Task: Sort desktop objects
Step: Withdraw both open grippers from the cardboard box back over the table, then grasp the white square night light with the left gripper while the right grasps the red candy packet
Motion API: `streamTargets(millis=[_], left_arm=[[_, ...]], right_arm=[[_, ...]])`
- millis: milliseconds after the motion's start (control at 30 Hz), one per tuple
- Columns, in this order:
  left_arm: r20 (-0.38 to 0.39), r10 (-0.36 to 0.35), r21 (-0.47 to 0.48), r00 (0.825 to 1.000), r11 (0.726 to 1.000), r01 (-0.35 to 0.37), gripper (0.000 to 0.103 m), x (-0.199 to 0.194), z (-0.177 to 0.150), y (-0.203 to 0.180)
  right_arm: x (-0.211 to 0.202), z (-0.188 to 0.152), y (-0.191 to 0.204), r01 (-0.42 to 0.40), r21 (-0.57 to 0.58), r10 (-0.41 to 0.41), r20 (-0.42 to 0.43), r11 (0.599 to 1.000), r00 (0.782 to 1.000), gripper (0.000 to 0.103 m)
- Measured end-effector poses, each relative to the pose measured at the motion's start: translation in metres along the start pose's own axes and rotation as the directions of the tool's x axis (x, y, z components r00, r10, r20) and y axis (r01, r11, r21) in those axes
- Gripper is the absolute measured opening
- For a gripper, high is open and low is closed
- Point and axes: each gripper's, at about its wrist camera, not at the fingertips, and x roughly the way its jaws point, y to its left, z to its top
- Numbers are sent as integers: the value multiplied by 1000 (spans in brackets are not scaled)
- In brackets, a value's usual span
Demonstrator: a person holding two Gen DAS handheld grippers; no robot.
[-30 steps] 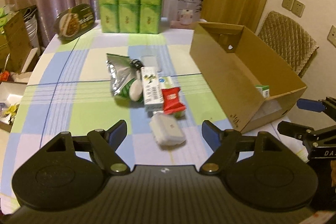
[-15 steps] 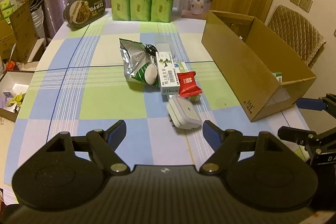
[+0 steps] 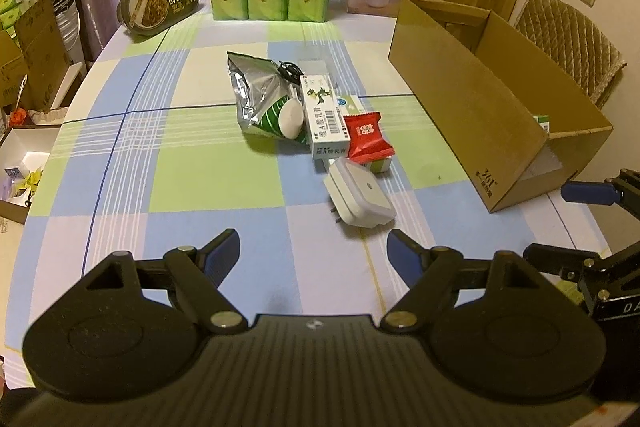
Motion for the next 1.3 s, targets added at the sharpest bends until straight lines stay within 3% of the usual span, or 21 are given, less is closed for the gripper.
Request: streamTargets(millis=[267, 400, 700, 900, 1067, 1300], left_arm=[[-19, -4, 40, 1000, 999, 5, 78, 11, 1, 1], [-26, -37, 97, 999, 994, 40, 78, 20, 2, 2], [-65, -138, 267, 988, 952, 150, 78, 47, 8, -1], [-86, -192, 444, 978, 871, 211, 78, 68, 9, -9], [-116, -233, 517, 966, 816, 259, 81, 91, 12, -11], [-115, -296, 635, 948, 712, 299, 83, 116, 12, -13]], right_arm=[[10, -1, 5, -8, -15, 8, -22, 1000, 1000, 90], [17, 1, 10, -10, -37, 9, -32, 999, 999, 90], [42, 5, 23, -17, -131, 10, -57, 991, 998, 90], [65, 12, 25, -11, -226, -6, -74, 974, 997, 90], [87, 20, 25, -15, -342, -17, -88, 940, 996, 90], [114, 27, 20, -20, -473, -35, -106, 881, 994, 90]])
